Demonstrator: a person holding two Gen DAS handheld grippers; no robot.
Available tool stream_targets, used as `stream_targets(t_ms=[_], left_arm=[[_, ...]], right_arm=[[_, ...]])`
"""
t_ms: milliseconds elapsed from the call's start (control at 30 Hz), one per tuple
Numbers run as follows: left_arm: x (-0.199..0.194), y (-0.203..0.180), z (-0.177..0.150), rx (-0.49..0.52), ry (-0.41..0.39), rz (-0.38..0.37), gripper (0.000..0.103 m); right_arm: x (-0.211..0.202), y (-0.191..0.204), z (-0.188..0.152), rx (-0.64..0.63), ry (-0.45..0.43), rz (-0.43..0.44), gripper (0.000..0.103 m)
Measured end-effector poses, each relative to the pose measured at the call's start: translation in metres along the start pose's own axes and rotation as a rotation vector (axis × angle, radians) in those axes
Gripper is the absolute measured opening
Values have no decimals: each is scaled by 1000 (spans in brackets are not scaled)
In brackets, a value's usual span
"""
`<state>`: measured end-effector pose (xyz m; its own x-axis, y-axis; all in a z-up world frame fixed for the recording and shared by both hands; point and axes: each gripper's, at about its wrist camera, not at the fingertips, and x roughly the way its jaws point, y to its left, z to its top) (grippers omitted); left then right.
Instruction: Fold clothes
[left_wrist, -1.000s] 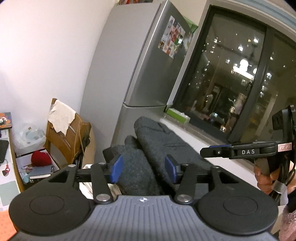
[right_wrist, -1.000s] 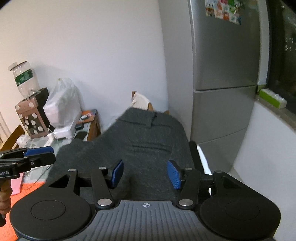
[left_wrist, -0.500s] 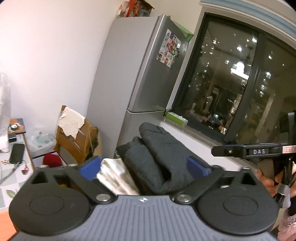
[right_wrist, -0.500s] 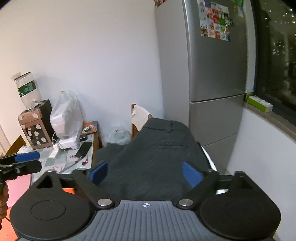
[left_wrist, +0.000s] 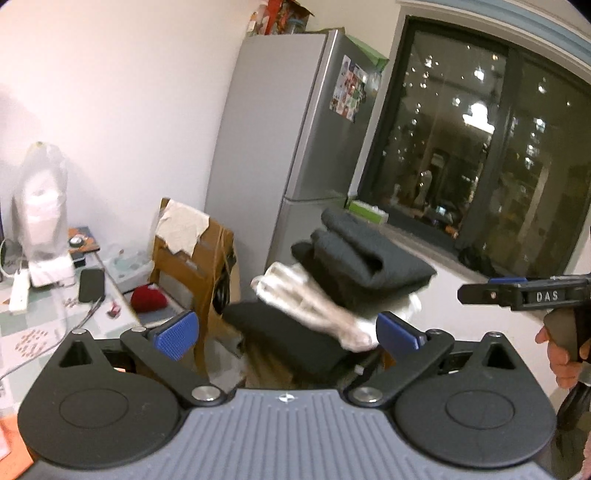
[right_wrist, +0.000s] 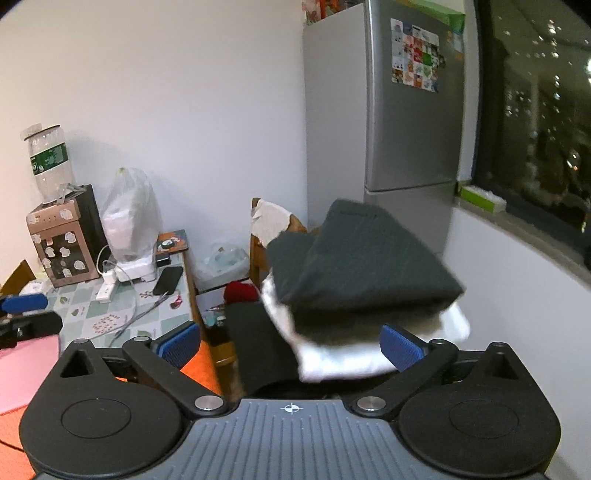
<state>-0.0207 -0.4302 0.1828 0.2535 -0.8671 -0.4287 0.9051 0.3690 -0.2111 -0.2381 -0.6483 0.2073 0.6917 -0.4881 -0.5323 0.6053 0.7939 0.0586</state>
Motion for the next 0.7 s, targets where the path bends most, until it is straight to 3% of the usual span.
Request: stream_targets(t_ms=[367,700], left_arm=[[-94,42,-84,74,73,68,103],[-133,83,-146,48,148,198,103]], right_arm=[[-33,93,-80,32,15,-44,103],[-27,165,-138,45,9,-44,103]])
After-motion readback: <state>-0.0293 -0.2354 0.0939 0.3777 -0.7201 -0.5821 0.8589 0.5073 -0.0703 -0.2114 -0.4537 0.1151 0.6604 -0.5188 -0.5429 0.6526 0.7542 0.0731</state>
